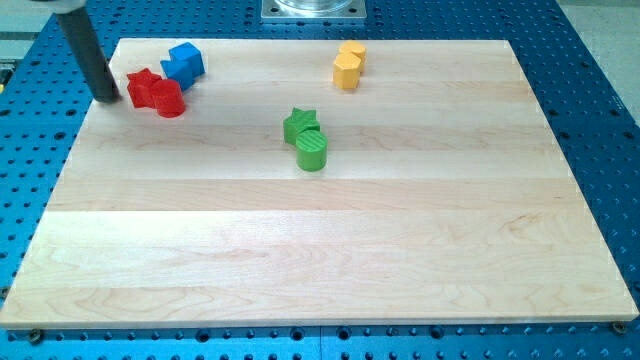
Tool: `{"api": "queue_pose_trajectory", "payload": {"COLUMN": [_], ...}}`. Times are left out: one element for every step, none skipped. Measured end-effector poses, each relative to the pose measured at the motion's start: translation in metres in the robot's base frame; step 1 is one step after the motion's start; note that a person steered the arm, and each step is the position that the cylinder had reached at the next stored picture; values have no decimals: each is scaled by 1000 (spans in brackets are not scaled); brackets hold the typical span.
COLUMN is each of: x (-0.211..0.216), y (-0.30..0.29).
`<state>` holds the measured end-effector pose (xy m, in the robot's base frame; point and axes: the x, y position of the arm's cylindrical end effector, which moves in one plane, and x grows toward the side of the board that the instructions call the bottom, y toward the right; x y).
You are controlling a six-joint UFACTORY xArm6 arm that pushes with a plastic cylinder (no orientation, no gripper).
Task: Move red blocks towards green blocks
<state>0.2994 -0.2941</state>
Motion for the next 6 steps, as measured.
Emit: {"api": "queue_pose_trajectory", "payload": {"x": [-28,-2,45,81,108,130], "y": [26,51,75,102,127,144]}}
